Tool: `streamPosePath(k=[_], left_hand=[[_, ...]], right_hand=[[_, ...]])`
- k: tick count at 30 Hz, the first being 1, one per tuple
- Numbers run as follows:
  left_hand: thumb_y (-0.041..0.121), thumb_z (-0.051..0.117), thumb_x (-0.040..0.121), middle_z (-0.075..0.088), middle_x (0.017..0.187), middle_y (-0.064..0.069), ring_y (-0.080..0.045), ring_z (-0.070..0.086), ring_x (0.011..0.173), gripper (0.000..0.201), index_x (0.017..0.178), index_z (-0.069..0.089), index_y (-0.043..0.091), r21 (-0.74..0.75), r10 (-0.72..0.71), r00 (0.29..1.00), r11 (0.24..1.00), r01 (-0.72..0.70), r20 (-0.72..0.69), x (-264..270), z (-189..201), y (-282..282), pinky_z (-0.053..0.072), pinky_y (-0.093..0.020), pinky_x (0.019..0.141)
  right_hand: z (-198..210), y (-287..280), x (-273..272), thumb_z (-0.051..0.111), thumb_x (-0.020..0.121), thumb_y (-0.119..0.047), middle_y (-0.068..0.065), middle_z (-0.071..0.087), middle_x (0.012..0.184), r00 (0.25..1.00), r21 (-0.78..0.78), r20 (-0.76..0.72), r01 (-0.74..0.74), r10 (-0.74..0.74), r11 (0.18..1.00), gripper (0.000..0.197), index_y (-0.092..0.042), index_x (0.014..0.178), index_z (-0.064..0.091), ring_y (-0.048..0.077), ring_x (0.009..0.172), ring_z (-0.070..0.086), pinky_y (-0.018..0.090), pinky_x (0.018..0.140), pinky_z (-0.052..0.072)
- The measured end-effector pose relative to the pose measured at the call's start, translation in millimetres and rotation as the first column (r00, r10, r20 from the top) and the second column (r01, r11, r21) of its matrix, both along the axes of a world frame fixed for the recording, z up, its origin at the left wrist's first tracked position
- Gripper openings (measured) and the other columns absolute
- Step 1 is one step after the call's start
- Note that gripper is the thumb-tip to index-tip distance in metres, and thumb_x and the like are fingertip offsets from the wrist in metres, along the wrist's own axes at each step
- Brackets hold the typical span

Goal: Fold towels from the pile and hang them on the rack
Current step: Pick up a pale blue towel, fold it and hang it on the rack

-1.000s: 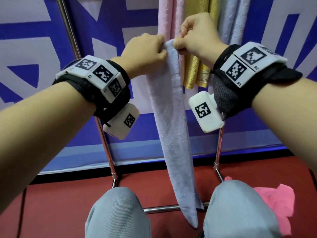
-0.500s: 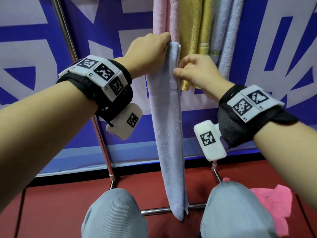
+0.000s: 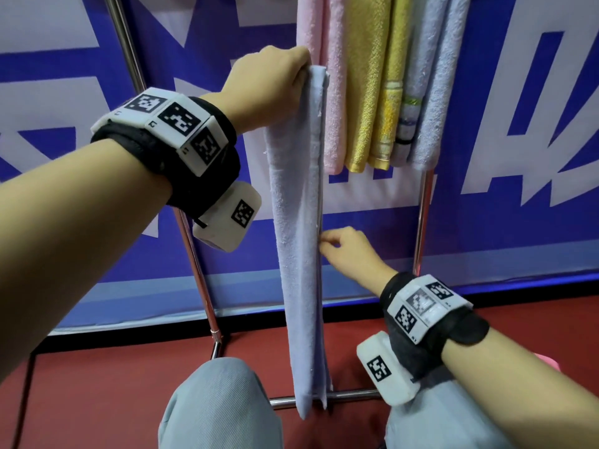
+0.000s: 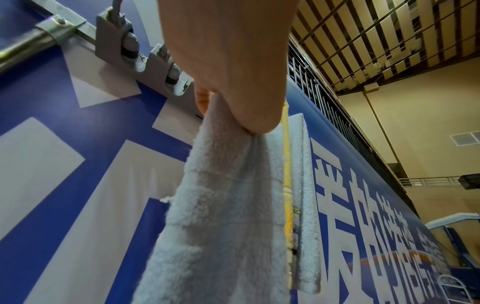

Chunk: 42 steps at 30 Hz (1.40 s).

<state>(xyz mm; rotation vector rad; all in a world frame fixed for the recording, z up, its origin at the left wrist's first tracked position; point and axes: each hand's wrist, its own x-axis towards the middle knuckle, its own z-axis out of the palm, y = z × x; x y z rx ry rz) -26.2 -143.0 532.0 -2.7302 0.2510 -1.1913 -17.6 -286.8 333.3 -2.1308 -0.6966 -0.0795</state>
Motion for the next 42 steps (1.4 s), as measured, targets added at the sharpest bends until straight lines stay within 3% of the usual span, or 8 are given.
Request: streamPosePath(k=[5,8,12,18,23,30,38,42], left_hand=[[0.023,0.032,0.098,0.063,0.099,-0.020,-0.040,0.056,0.085,0.029,0.107,0.053,0.006,0.032,0.016,1.000,0.999,-0.016,-0.003,2.3,2.9,12.0,0.039,-0.040,0.067],[0.022,0.033,0.099,0.063,0.095,-0.020,-0.041,0.056,0.082,0.028,0.105,0.054,0.005,0.070,0.030,0.999,0.997,-0.028,-0.020,1.7,0.0,18.6,0.042,-0.042,0.068],[0.021,0.033,0.099,0.062,0.094,-0.021,-0.039,0.053,0.078,0.027,0.103,0.053,0.004,0.071,0.071,0.997,0.995,-0.070,-0.011,0.4,-1.9,22.7,0.038,-0.041,0.064],[0.022,0.034,0.098,0.063,0.096,-0.020,-0.039,0.055,0.081,0.028,0.104,0.056,0.005,0.095,0.070,0.997,0.993,-0.066,-0.039,3.5,-0.2,17.5,0.036,-0.037,0.067],[0.021,0.035,0.098,0.063,0.098,-0.021,-0.039,0.056,0.082,0.028,0.105,0.056,0.004,0.125,0.082,0.996,0.989,-0.077,-0.038,4.0,2.2,14.1,0.033,-0.036,0.068],[0.020,0.036,0.096,0.063,0.109,-0.013,-0.035,0.053,0.098,0.028,0.109,0.058,0.008,-0.033,0.067,0.996,0.997,-0.069,-0.064,0.1,5.9,5.8,0.032,-0.036,0.068],[0.020,0.038,0.094,0.061,0.110,-0.017,-0.040,0.055,0.097,0.028,0.109,0.058,0.007,0.015,0.120,0.992,0.993,-0.120,-0.035,0.4,12.7,15.7,0.036,-0.038,0.071],[0.020,0.038,0.094,0.062,0.109,-0.018,-0.040,0.055,0.097,0.027,0.107,0.058,0.007,0.004,0.135,0.990,0.991,-0.135,-0.042,-2.6,12.1,23.3,0.037,-0.040,0.072]], right_hand=[[-18.2,6.5,-6.7,0.040,0.078,0.009,0.025,0.064,0.080,0.995,-0.095,-0.099,-0.001,-0.008,0.995,0.038,0.001,0.100,0.070,0.022,0.076,0.054,0.024,0.062,0.034],[-22.5,4.3,-4.7,0.039,0.075,0.009,0.024,0.058,0.066,0.992,-0.053,-0.117,0.045,-0.051,0.998,0.030,0.008,0.083,0.068,0.011,0.073,0.043,0.026,0.059,0.033],[-23.5,0.6,-5.5,0.043,0.075,0.006,0.007,0.031,0.048,0.991,-0.090,-0.098,0.083,-0.092,0.993,0.018,0.005,0.061,0.053,0.017,0.065,0.025,0.029,0.049,0.024],[-28.0,0.0,-9.2,0.062,0.076,-0.011,0.003,0.052,0.063,0.988,-0.169,-0.154,-0.011,-0.016,0.986,0.012,0.000,0.071,0.059,0.010,0.053,0.041,0.015,0.042,0.031],[-28.5,3.8,-10.9,0.066,0.075,-0.012,-0.001,0.043,0.055,0.988,-0.168,-0.144,0.036,-0.061,0.985,0.025,-0.007,0.060,0.046,0.008,0.049,0.036,0.012,0.036,0.030],[-33.1,11.1,-11.3,0.073,0.073,-0.019,0.005,0.063,0.088,0.977,-0.054,-0.179,0.111,-0.119,0.992,0.028,-0.002,0.094,0.063,0.018,0.080,0.058,0.021,0.060,0.044],[-43.4,14.4,-8.9,0.059,0.074,0.000,0.010,0.065,0.078,0.986,0.017,-0.085,0.146,-0.144,0.989,0.007,0.001,0.079,0.063,0.020,0.070,0.054,0.023,0.050,0.034],[-44.3,14.4,-9.4,0.059,0.076,-0.001,0.018,0.067,0.085,0.996,-0.041,-0.042,0.083,-0.085,0.996,0.013,0.007,0.085,0.065,0.024,0.074,0.055,0.030,0.064,0.042]])
